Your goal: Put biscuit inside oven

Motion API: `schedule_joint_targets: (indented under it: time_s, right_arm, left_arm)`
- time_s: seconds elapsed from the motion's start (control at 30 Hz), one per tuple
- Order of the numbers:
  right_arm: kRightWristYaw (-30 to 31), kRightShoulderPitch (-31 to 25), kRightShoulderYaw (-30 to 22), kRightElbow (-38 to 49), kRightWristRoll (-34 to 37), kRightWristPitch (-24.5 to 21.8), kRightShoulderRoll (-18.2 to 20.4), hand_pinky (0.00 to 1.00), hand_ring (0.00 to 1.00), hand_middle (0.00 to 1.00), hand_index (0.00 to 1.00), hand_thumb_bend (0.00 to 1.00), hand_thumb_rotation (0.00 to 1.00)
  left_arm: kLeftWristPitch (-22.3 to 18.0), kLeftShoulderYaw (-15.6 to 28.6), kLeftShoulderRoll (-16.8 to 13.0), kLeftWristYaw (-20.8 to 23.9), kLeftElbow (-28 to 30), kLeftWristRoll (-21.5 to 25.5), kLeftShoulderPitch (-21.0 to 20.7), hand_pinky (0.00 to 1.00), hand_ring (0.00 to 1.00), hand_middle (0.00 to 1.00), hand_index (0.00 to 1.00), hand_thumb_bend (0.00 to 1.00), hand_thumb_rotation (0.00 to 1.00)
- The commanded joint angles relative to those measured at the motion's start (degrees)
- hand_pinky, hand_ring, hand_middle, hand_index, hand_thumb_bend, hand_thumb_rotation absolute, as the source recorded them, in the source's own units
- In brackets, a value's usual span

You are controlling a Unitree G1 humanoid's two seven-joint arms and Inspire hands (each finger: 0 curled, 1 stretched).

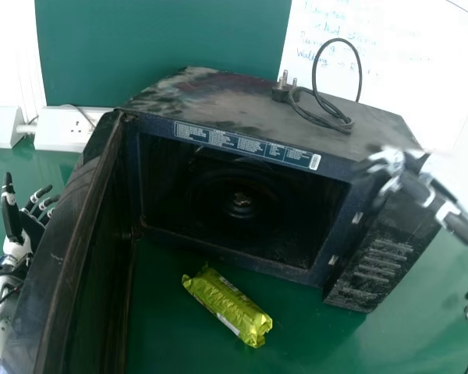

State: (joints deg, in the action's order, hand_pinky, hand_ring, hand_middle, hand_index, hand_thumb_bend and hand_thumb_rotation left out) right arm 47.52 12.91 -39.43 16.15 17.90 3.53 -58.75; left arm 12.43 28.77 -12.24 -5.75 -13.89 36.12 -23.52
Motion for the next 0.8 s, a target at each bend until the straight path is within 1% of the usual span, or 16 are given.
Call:
schedule_joint_targets:
  time_s: [0.0,0.03,0.1,0.17,0.23,0.27,0.3,0.33,0.4,0.5,0.53,0.6,0.63,0.67,0.73,0.77]
  right_arm:
    - [3.3,-0.2,1.1,-0.2,3.7,-0.8,-1.6,0.52,0.64,0.71,0.78,0.85,0.30]
    - [4.4,0.0,1.5,-0.2,4.7,-1.2,-1.9,0.51,0.64,0.71,0.79,0.83,0.31]
    - [5.6,0.5,2.4,-0.2,6.1,-1.6,-2.1,0.46,0.60,0.70,0.80,0.80,0.29]
    - [5.9,0.8,3.1,-0.4,5.7,0.1,-1.6,0.44,0.58,0.69,0.80,0.79,0.30]
    - [5.5,0.5,3.7,-0.2,4.0,1.5,-1.4,0.44,0.58,0.67,0.79,0.81,0.37]
    - [5.3,0.1,3.9,0.0,3.3,1.8,-1.4,0.41,0.56,0.66,0.79,0.84,0.43]
    - [5.2,-0.2,4.1,0.4,2.7,1.9,-1.6,0.41,0.56,0.65,0.79,0.87,0.46]
    - [5.3,-0.3,4.4,0.9,2.5,1.8,-1.7,0.43,0.57,0.65,0.79,0.88,0.49]
    - [5.1,-0.6,5.2,2.3,1.0,1.5,-2.3,0.50,0.61,0.66,0.80,0.88,0.57]
    - [5.4,-1.0,6.3,4.4,-0.4,-0.8,-3.5,0.56,0.66,0.71,0.80,0.86,0.61]
    - [5.7,-1.1,6.7,4.8,-0.9,-1.0,-3.8,0.56,0.66,0.71,0.81,0.86,0.62]
    - [6.1,-1.3,7.5,5.4,-1.4,-2.1,-4.4,0.54,0.68,0.74,0.83,0.89,0.64]
    - [6.4,-1.2,8.1,5.5,-0.8,-2.4,-4.3,0.54,0.70,0.76,0.83,0.89,0.63]
    - [6.6,-1.1,8.6,5.5,-1.1,-2.1,-4.3,0.53,0.69,0.75,0.82,0.89,0.62]
    - [6.3,-1.3,9.2,5.9,-2.5,-1.2,-4.2,0.51,0.66,0.74,0.81,0.92,0.64]
    - [5.9,-1.7,9.2,6.8,-3.2,-2.0,-4.3,0.51,0.66,0.73,0.80,0.93,0.65]
  left_arm:
    - [0.1,0.4,-0.6,0.1,-0.2,-0.2,-0.3,0.27,0.33,0.42,0.49,0.52,0.09]
    - [0.3,0.4,-0.6,0.2,0.0,-0.1,-0.2,0.27,0.33,0.42,0.49,0.52,0.09]
    - [0.5,0.4,-0.6,0.4,0.2,0.0,-0.2,0.27,0.33,0.42,0.49,0.52,0.09]
    - [0.6,0.5,-0.6,0.4,0.2,0.1,-0.2,0.27,0.33,0.42,0.49,0.52,0.09]
    - [0.7,0.6,-0.5,0.5,0.2,0.3,-0.2,0.27,0.33,0.42,0.49,0.52,0.08]
    - [0.6,0.6,-0.5,0.5,0.2,0.2,-0.2,0.27,0.33,0.42,0.49,0.52,0.08]
    - [0.4,0.5,-0.5,0.4,0.1,0.0,-0.2,0.28,0.33,0.42,0.49,0.52,0.08]
    - [0.3,0.5,-0.5,0.3,0.0,-0.1,-0.2,0.28,0.33,0.42,0.49,0.52,0.08]
    - [0.1,0.5,-0.4,0.3,0.0,-0.1,-0.2,0.28,0.34,0.42,0.49,0.52,0.08]
    - [0.1,0.4,-0.3,0.4,0.1,-0.2,-0.2,0.28,0.34,0.42,0.49,0.52,0.08]
    - [0.1,0.3,-0.2,0.4,0.1,-0.2,-0.2,0.28,0.34,0.42,0.49,0.52,0.08]
    - [0.1,0.2,0.0,0.7,0.4,-0.3,-0.2,0.28,0.34,0.42,0.49,0.52,0.08]
    - [0.2,0.1,0.1,0.9,0.6,-0.3,-0.1,0.28,0.33,0.42,0.49,0.52,0.08]
    - [0.2,0.1,0.2,1.1,0.8,-0.3,-0.1,0.27,0.33,0.42,0.49,0.52,0.08]
    - [0.3,0.0,0.4,1.1,1.0,-0.2,-0.1,0.27,0.33,0.42,0.49,0.52,0.08]
    - [0.3,-0.1,0.5,1.2,1.1,-0.2,-0.1,0.27,0.33,0.43,0.49,0.52,0.08]
